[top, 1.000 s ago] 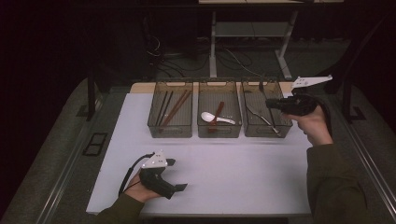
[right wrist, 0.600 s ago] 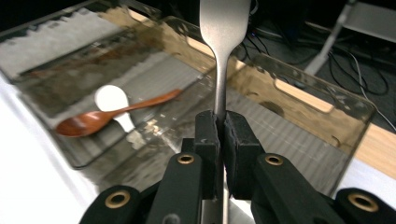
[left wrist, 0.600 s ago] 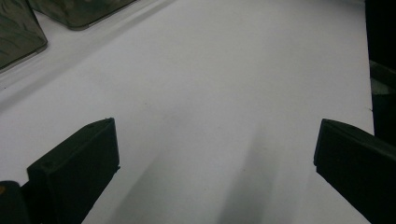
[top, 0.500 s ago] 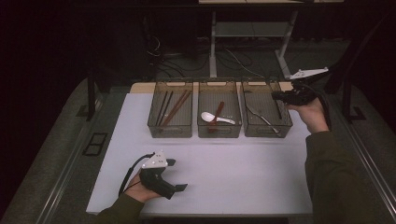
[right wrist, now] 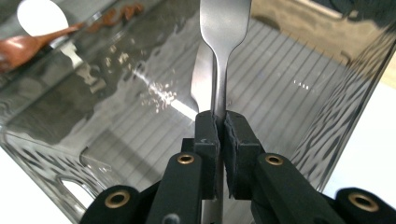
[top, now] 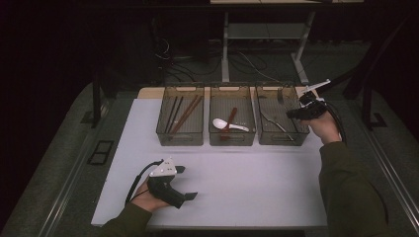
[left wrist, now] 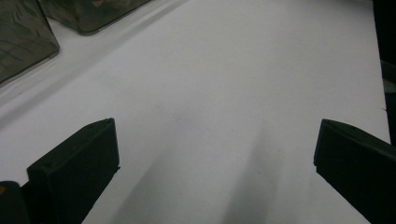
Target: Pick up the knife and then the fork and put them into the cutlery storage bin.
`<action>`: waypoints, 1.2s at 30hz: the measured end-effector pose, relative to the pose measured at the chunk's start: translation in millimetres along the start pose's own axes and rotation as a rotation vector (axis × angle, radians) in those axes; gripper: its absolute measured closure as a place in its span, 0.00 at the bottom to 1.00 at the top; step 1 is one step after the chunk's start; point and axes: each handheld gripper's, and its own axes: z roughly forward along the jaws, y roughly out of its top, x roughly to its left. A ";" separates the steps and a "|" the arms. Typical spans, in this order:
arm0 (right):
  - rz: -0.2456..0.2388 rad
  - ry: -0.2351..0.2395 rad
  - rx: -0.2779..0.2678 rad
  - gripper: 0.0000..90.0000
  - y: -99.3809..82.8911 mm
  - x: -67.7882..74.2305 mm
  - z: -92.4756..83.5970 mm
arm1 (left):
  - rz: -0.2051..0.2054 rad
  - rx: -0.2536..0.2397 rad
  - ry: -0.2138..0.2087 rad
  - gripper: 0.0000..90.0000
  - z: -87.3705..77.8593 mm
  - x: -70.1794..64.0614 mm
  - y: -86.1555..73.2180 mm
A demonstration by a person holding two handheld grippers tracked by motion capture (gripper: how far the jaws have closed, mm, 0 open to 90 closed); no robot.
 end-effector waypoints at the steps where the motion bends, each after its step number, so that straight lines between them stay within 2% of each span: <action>1: 0.006 -0.002 0.010 0.93 -0.7 -0.2 1.5 | -0.001 0.001 0.001 0.00 0.2 1.0 0.3; 7: 0.018 -0.013 0.060 0.93 -4.2 -1.2 9.3 | -0.010 -0.005 0.016 0.00 -0.2 7.2 1.0; 13: 0.016 -0.014 0.074 0.90 -6.5 -0.2 12.7 | -0.007 -0.009 0.016 0.00 -1.5 7.7 0.6; 18: 0.031 -0.012 0.056 0.76 -8.2 -0.1 10.3 | -0.008 -0.010 0.021 0.00 -1.8 7.6 0.7; 24: 0.061 -0.008 -0.006 0.56 -13.4 -0.2 3.2 | -0.009 -0.012 0.024 0.00 -2.4 6.8 1.3; 26: 0.054 -0.019 -0.029 0.53 -15.4 1.3 0.0 | -0.009 -0.011 0.024 0.00 -2.5 6.6 1.3; 36: 0.033 0.035 -0.110 0.44 -25.9 13.5 -16.6 | -0.012 -0.010 0.019 0.00 -3.4 5.2 1.1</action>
